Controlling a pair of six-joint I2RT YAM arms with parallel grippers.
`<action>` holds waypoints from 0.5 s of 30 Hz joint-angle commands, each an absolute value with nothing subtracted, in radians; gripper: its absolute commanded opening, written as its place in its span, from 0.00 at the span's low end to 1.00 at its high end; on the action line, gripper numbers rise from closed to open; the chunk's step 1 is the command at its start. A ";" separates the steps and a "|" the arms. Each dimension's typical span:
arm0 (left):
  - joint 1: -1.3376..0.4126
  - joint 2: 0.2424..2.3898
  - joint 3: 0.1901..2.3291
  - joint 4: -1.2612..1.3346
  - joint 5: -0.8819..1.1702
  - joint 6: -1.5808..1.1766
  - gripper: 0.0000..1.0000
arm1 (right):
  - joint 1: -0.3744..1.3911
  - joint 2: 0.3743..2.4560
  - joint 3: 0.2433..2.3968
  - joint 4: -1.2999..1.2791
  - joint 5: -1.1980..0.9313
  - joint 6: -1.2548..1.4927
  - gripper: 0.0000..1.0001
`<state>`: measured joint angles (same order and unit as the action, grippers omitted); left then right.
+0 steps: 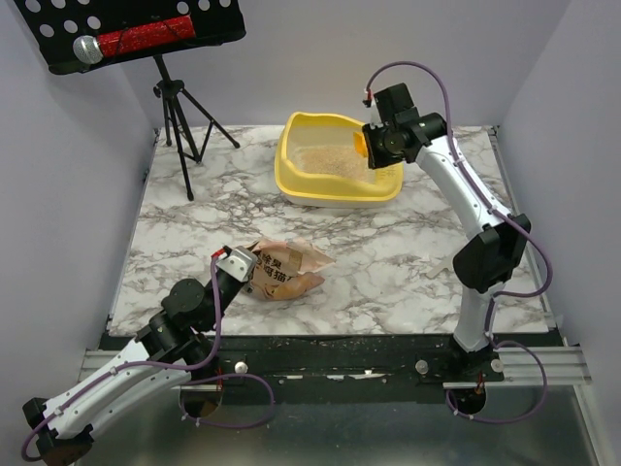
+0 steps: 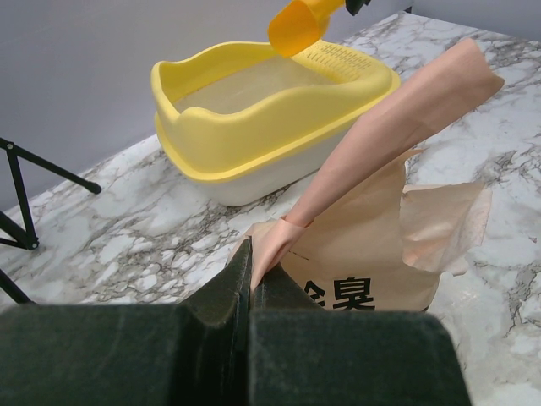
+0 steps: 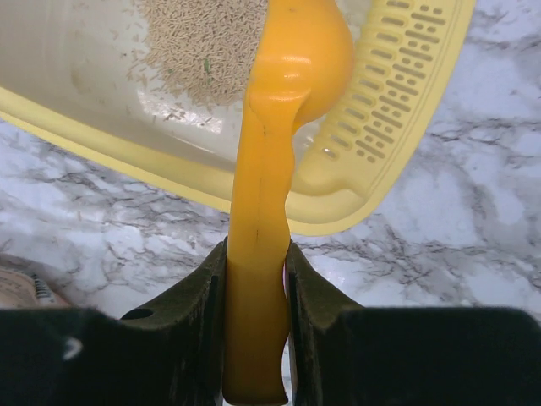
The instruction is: Fill the litter box with clean litter
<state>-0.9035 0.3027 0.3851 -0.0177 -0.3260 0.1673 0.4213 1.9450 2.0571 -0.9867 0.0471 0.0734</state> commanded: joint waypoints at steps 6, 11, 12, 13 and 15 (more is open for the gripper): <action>-0.900 0.281 0.442 0.064 -0.365 0.156 0.00 | 0.574 1.916 2.062 -1.008 0.489 -0.080 0.00; -0.900 0.261 0.439 0.064 -0.376 0.160 0.00 | 0.539 1.749 1.861 -0.841 0.508 -0.005 0.00; -0.899 0.259 0.439 0.066 -0.376 0.161 0.00 | 0.522 1.702 1.803 -0.812 0.512 0.033 0.00; -0.902 0.259 0.439 0.063 -0.377 0.161 0.00 | 0.508 1.666 1.769 -0.781 0.514 0.050 0.00; -0.900 0.258 0.440 0.064 -0.377 0.161 0.00 | 0.480 1.605 1.666 -0.740 0.544 0.095 0.00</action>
